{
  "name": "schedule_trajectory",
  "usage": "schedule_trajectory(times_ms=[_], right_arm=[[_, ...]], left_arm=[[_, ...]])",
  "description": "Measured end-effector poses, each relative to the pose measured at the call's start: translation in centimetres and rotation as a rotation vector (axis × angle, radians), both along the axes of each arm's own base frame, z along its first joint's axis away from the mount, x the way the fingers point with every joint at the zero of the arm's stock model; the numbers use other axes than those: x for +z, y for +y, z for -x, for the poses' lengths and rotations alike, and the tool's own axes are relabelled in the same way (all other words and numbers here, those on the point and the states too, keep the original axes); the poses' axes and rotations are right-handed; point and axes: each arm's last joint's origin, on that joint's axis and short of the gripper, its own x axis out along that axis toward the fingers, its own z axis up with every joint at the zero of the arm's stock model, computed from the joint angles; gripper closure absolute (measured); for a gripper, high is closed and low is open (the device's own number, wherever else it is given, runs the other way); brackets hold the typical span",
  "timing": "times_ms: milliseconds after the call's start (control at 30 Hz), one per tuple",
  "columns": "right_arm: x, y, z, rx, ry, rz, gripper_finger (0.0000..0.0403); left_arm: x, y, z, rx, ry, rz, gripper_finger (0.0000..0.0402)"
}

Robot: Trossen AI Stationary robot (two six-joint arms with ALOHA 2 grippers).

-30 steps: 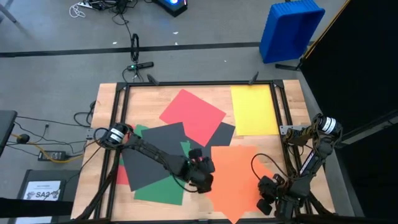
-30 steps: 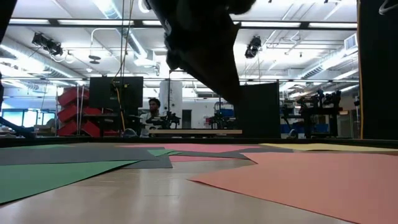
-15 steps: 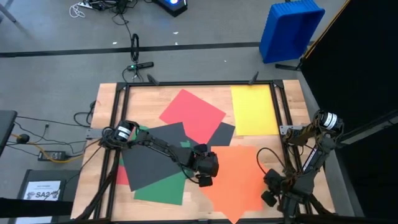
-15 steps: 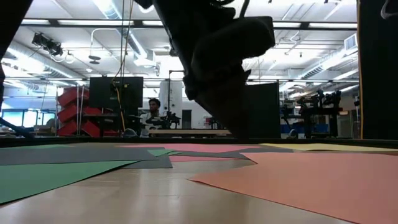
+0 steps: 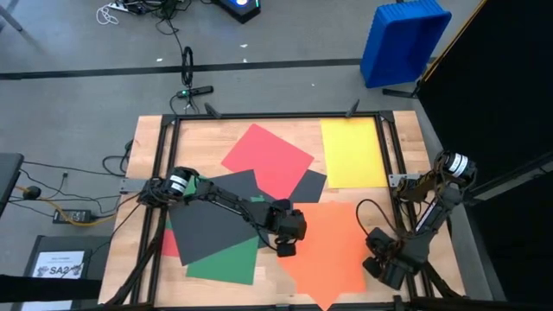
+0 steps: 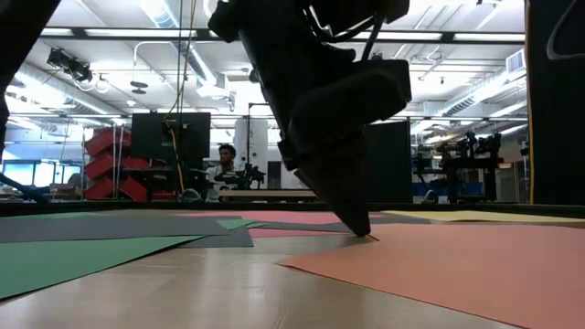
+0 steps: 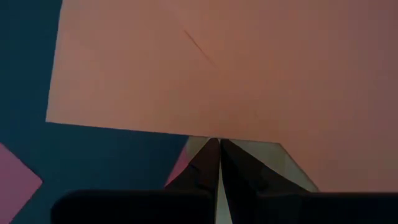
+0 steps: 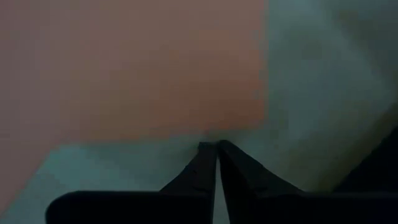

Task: Organize paper
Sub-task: Stack the orange colored paper on top of the orange colored papers

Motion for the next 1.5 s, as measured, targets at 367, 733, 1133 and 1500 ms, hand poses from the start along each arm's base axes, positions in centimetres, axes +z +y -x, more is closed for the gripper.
schedule_trajectory(times_ms=[367, 733, 1133, 1500], right_arm=[[-0.1, -3.2, -2.7, 0.029, 0.058, 0.127, 0.0403], [-0.4, -6.3, -4.6, 0.058, 0.051, 0.266, 0.0403], [1.3, -6.9, -4.6, 0.083, 0.014, 0.24, 0.0403], [4.0, -4.9, -1.2, 0.072, -0.112, 0.107, 0.0403]], left_arm=[[-0.7, -0.1, -0.3, -0.041, 0.008, 0.025, 0.0402], [-0.7, -0.2, -0.4, -0.055, 0.006, 0.053, 0.0402], [1.6, -0.4, 0.7, -0.04, 0.007, 0.011, 0.0402], [1.5, -4.2, 2.4, -0.039, 0.043, 0.044, 0.0402]])
